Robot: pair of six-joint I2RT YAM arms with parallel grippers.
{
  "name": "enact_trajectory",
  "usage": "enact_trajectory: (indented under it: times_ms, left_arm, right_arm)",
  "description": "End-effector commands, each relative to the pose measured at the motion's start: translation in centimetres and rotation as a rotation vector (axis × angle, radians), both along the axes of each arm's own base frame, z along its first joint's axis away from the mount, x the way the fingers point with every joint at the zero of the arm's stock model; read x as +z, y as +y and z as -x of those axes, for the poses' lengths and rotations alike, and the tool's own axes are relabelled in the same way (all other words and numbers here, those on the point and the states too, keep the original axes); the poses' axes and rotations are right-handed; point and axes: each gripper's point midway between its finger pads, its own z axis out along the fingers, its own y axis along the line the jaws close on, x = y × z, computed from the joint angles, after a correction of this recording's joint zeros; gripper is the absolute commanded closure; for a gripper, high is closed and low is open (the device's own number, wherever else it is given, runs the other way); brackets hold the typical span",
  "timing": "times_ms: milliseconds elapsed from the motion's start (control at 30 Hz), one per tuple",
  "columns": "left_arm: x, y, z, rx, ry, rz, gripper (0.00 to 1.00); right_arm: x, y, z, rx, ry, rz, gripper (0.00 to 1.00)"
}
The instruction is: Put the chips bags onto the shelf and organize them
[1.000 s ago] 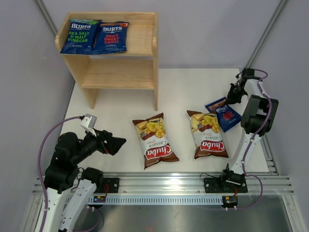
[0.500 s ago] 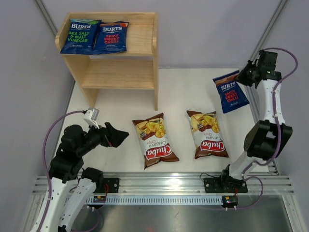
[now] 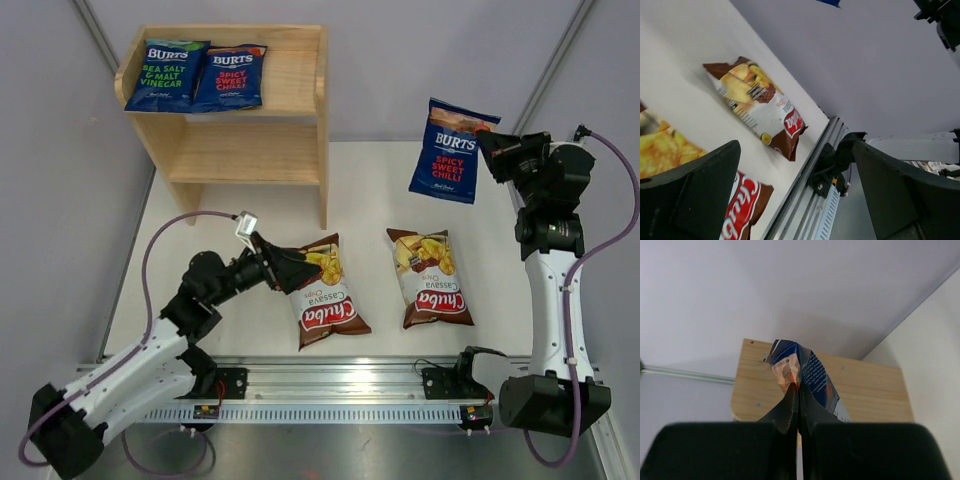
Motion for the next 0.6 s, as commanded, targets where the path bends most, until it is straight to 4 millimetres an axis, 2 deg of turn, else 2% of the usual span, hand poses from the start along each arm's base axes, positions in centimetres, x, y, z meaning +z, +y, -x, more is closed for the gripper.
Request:
enact_trajectory:
  times_ms: [0, 33, 67, 133, 233, 267, 300, 333, 367, 400, 467, 500, 533, 567]
  left_arm:
    - [8.0, -2.0, -0.4, -0.009, -0.297, 0.258, 0.01]
    - [8.9, -2.9, 0.1, -0.040, -0.324, 0.285, 0.01]
    - [8.5, -4.0, -0.4, -0.054, -0.328, 0.281, 0.01]
    - [10.7, -5.0, -0.8, -0.066, -0.362, 0.340, 0.01]
    - [11.5, -6.5, -1.4, -0.108, -0.371, 0.424, 0.01]
    - [12.8, -6.6, -1.5, -0.117, -0.386, 0.483, 0.01]
    - [12.0, -7.4, -2.4, -0.111, -0.355, 0.483, 0.01]
    - [12.1, -7.9, -2.7, -0.120, -0.353, 0.499, 0.01]
    - [13.6, -8.1, -2.6, -0.132, -0.373, 0.544, 0.01]
    - [12.8, -9.4, -3.1, -0.142, -0.347, 0.534, 0.01]
    - [13.2, -10.6, -3.2, -0.156, -0.356, 0.539, 0.01]
    - [14.1, -11.3, -3.1, -0.168, -0.367, 0.558, 0.01]
    - [13.3, -12.1, -3.5, -0.176, -0.352, 0.550, 0.01]
    - [13.7, -12.5, -3.5, -0.189, -0.353, 0.572, 0.01]
  right_arm:
    - [5.5, 1.1, 2.9, 0.001, -0.155, -0.275, 1.00]
    - [5.2, 1.0, 3.8, -0.013, -0.158, -0.313, 1.00]
    - [5.9, 1.1, 4.5, -0.004, -0.189, -0.339, 1.00]
    - [5.8, 1.2, 5.9, -0.005, -0.187, -0.404, 1.00]
    - [5.9, 1.8, 7.9, 0.016, -0.200, -0.470, 1.00]
    - [6.0, 2.2, 8.4, 0.033, -0.202, -0.483, 1.00]
    - [5.0, 2.3, 8.6, 0.027, -0.166, -0.507, 1.00]
    - [5.3, 2.4, 9.4, 0.030, -0.179, -0.508, 1.00]
    - [5.1, 2.7, 9.7, 0.035, -0.172, -0.508, 1.00]
    - [4.9, 3.1, 9.9, 0.049, -0.163, -0.513, 1.00]
    - [5.1, 3.5, 10.3, 0.079, -0.176, -0.522, 1.00]
    - [4.9, 3.9, 10.3, 0.100, -0.162, -0.532, 1.00]
    - [4.8, 4.0, 10.1, 0.110, -0.159, -0.533, 1.00]
    - [4.9, 4.3, 10.1, 0.123, -0.160, -0.531, 1.00]
